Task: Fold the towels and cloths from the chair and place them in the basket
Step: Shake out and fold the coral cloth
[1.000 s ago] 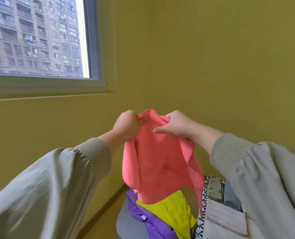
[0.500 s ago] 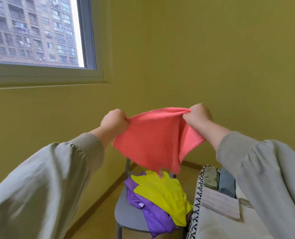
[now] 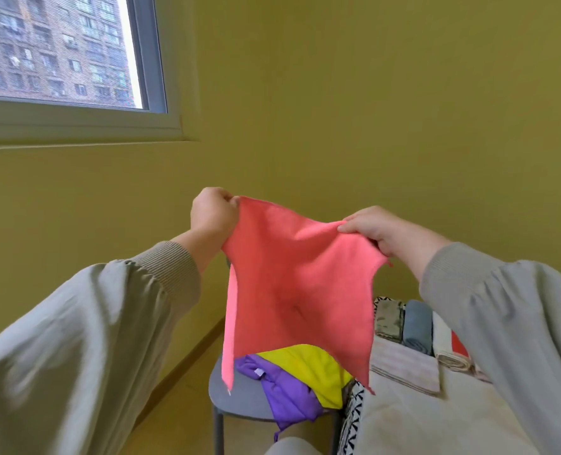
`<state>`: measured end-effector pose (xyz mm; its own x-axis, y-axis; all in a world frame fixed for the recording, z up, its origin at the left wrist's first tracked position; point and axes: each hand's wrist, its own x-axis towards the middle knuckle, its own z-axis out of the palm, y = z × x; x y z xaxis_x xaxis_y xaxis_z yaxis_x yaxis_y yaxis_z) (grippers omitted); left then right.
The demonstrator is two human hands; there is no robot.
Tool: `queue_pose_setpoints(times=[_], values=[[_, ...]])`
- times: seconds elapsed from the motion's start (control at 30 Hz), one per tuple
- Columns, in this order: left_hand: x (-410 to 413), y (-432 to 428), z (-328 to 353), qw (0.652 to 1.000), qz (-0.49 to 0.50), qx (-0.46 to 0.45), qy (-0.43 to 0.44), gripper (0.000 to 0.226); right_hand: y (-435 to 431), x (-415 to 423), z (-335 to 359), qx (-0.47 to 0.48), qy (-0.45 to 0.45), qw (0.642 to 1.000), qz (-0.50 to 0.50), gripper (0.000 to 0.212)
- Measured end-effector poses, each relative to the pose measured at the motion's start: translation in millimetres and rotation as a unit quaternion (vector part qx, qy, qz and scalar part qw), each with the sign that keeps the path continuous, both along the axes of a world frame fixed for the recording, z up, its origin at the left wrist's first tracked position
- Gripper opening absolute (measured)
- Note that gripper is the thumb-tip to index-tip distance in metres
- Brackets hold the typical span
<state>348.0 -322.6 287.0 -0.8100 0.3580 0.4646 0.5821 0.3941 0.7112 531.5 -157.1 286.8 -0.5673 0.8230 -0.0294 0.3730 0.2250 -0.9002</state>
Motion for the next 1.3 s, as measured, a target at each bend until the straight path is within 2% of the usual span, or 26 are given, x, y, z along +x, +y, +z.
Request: queue_pose_setpoints(times=[0.1, 0.17, 0.23, 0.27, 0.3, 0.33, 0.37, 0.4, 0.43, 0.47, 0.53, 0.6, 0.67, 0.73, 0.8, 0.87, 0.93, 1.07, 1.13, 1.23, 1.3], values=[[4, 5, -5, 0.996, -0.023, -0.080, -0.023, 0.029, -13, -3, 7, -0.099, 0.120, 0.987, 0.044, 0.043], [8, 9, -11, 0.988, -0.075, -0.133, -0.017, 0.038, -22, -8, 15, -0.126, 0.171, 0.976, 0.053, 0.041], [16, 10, -17, 0.981, -0.149, -0.125, -0.024, 0.029, -30, -13, 20, -0.126, 0.193, 0.971, 0.057, 0.037], [21, 8, -18, 0.969, -0.210, -0.098, -0.082, 0.023, -35, -14, 24, -0.129, 0.197, 0.970, 0.061, 0.037], [28, 6, -18, 0.939, -0.287, -0.071, -0.177, 0.028, -40, -14, 27, -0.136, 0.199, 0.968, 0.065, 0.038], [31, 4, -19, 0.887, -0.364, -0.047, -0.278, 0.042, -44, -15, 29, -0.148, 0.204, 0.965, 0.069, 0.041], [33, 2, -19, 0.838, -0.421, -0.039, -0.345, 0.053, -47, -15, 31, -0.157, 0.210, 0.962, 0.070, 0.045], [35, 1, -20, 0.807, -0.455, -0.045, -0.373, 0.057, -47, -16, 32, -0.166, 0.216, 0.960, 0.069, 0.050], [37, 1, -22, 0.801, -0.469, -0.056, -0.368, 0.054, -47, -17, 33, -0.170, 0.220, 0.958, 0.067, 0.054], [39, 1, -26, 0.812, -0.467, -0.070, -0.342, 0.046, -47, -18, 32, -0.171, 0.221, 0.958, 0.066, 0.058], [42, 3, -33, 0.863, -0.419, -0.080, -0.272, 0.026, -45, -22, 29, -0.159, 0.219, 0.960, 0.066, 0.059], [41, 7, -38, 0.900, -0.356, -0.045, -0.248, 0.011, -38, -24, 24, -0.119, 0.212, 0.969, 0.050, 0.054], [41, 9, -37, 0.921, -0.307, 0.017, -0.241, 0.001, -25, -21, 18, -0.027, 0.174, 0.984, 0.007, 0.038], [40, 10, -30, 0.941, -0.264, 0.065, -0.202, 0.009, -12, -16, 10, 0.075, 0.093, 0.993, -0.018, 0.016], [39, 11, -22, 0.961, -0.231, 0.072, -0.132, 0.017, -8, -11, 4, 0.117, 0.031, 0.992, -0.021, 0.024], [38, 14, -17, 0.969, -0.218, 0.058, -0.098, 0.023, -10, -7, 2, 0.138, 0.015, 0.990, -0.010, 0.035], [39, 15, -15, 0.969, -0.222, 0.046, -0.103, 0.032, -15, -6, 2, 0.126, 0.032, 0.991, 0.036, 0.025], [39, 15, -13, 0.966, -0.231, 0.028, -0.115, 0.035, -24, -6, -3, -0.010, 0.049, 0.989, 0.141, 0.005], [40, 15, -14, 0.965, -0.236, 0.009, -0.116, 0.035, -26, -10, -8, -0.041, 0.074, 0.983, 0.165, 0.008], [40, 14, -14, 0.963, -0.245, -0.023, -0.107, 0.032, -33, -15, -8, -0.049, 0.147, 0.979, 0.135, 0.011], [38, 11, -13, 0.964, -0.238, -0.109, -0.051, 0.028, -30, -18, -7, -0.031, 0.188, 0.978, 0.083, 0.018]])
